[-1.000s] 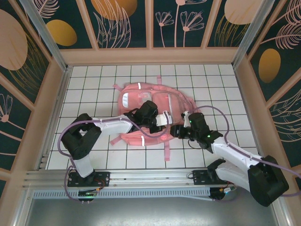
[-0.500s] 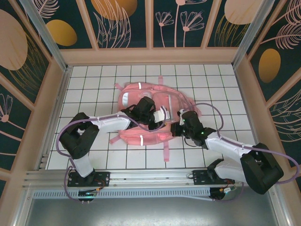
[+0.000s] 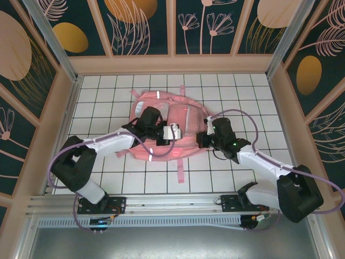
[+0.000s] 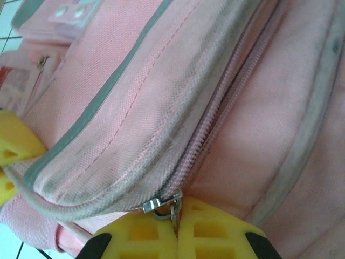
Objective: Pack books, pencil case, and school supplies into a backpack
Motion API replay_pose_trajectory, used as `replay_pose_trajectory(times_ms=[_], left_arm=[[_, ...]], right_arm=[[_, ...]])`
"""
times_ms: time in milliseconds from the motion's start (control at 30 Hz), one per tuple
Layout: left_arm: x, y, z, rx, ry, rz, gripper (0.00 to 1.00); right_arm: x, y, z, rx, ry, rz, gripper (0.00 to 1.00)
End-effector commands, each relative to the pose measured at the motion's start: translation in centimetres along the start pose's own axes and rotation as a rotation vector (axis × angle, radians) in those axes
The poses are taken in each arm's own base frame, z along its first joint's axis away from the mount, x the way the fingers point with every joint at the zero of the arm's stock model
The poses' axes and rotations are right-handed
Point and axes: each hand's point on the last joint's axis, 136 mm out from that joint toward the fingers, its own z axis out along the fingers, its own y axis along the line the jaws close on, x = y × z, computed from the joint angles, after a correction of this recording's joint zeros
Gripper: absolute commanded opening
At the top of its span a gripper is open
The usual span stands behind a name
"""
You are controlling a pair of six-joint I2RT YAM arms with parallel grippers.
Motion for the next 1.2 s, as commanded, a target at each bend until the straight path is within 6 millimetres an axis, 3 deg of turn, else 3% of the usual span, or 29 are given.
replay_pose_trajectory(times_ms=[0, 33, 100, 167, 200, 233, 267, 400, 500, 533, 567, 600, 633, 733, 833, 967, 1167], left_arm=[[4.8, 3.1, -2.9, -0.130, 0.094, -0.036, 0.00], [4.8, 4.8, -3.5, -0.192, 0.084, -0.055, 0.00], [5.2, 8.3, -4.8, -0.326, 0.083, -0.113, 0.11], [5.9, 12.2, -6.2, -0.464, 0.087, -0.245, 0.13], [6.5, 14.2, -6.9, -0.528, 0.091, -0.362, 0.23], [6.8, 15.5, -7.3, -0.557, 0.084, -0.475, 0.40], [6.9, 16.0, -7.5, -0.558, 0.075, -0.566, 0.49], [7.5, 14.9, -8.3, -0.573, 0.033, -0.874, 0.60], [9.4, 13.4, -10.5, -0.705, 0.010, -1.188, 0.71], [9.2, 12.5, -10.6, -0.679, 0.001, -1.261, 0.69], [8.5, 11.5, -10.4, -0.623, -0.018, -1.295, 0.59], [7.5, 10.6, -10.2, -0.551, -0.059, -1.339, 0.45], [6.8, 9.8, -9.9, -0.493, -0.098, -1.405, 0.40], [5.9, 8.0, -8.5, -0.344, -0.126, -1.625, 0.44], [6.8, 6.4, -6.8, -0.263, -0.029, -1.801, 0.51], [7.7, 5.1, -4.6, -0.236, 0.050, -1.830, 0.51], [6.9, 3.8, -1.3, -0.200, 0.043, -1.856, 0.49]], right_arm=[[1.0, -2.8, 0.2, 0.143, 0.041, -0.075, 0.00], [1.8, -1.0, 0.7, 0.067, 0.069, -0.104, 0.00], [2.8, 1.8, 1.6, -0.004, 0.103, -0.149, 0.00], [3.3, 4.9, 2.5, -0.079, 0.126, -0.182, 0.00], [3.4, 6.4, 2.9, -0.114, 0.127, -0.189, 0.00], [3.3, 7.7, 3.5, -0.142, 0.126, -0.193, 0.00], [3.1, 8.7, 3.9, -0.164, 0.122, -0.194, 0.00], [2.5, 11.1, 6.1, -0.198, 0.121, -0.204, 0.00], [2.4, 11.7, 7.2, -0.204, 0.130, -0.209, 0.00], [2.4, 12.0, 7.5, -0.213, 0.133, -0.208, 0.00], [2.5, 12.2, 7.6, -0.219, 0.135, -0.211, 0.00], [2.5, 12.4, 7.7, -0.226, 0.135, -0.216, 0.00], [2.6, 12.4, 7.8, -0.226, 0.136, -0.219, 0.00], [2.8, 12.3, 8.0, -0.226, 0.140, -0.222, 0.00], [2.9, 12.7, 8.2, -0.247, 0.149, -0.230, 0.00], [2.5, 13.2, 8.4, -0.258, 0.136, -0.234, 0.00], [2.7, 14.4, 8.7, -0.278, 0.138, -0.267, 0.00]])
